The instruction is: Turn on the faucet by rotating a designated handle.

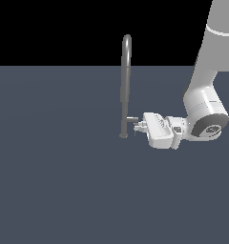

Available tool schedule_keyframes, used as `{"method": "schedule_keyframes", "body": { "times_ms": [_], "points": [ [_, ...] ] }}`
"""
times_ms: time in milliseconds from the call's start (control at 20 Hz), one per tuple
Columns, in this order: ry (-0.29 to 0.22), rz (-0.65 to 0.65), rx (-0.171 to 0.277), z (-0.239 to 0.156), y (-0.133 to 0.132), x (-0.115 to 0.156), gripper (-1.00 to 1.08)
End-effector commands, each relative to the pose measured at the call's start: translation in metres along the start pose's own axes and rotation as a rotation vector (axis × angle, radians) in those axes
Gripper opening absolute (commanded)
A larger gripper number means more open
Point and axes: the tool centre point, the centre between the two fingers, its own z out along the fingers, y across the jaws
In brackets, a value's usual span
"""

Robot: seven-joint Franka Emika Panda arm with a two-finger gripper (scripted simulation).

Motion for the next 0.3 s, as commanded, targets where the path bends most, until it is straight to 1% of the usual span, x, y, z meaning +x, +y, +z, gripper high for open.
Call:
{"method": "schedule_keyframes", "body": {
  "times_ms": [0, 250],
  "points": [
    [0.016, 0.038, 0.018, 0.000, 0.003, 0.030, -1.00],
    [0.018, 0.049, 0.021, -0.001, -0.002, 0.042, -1.00]
  ]
}}
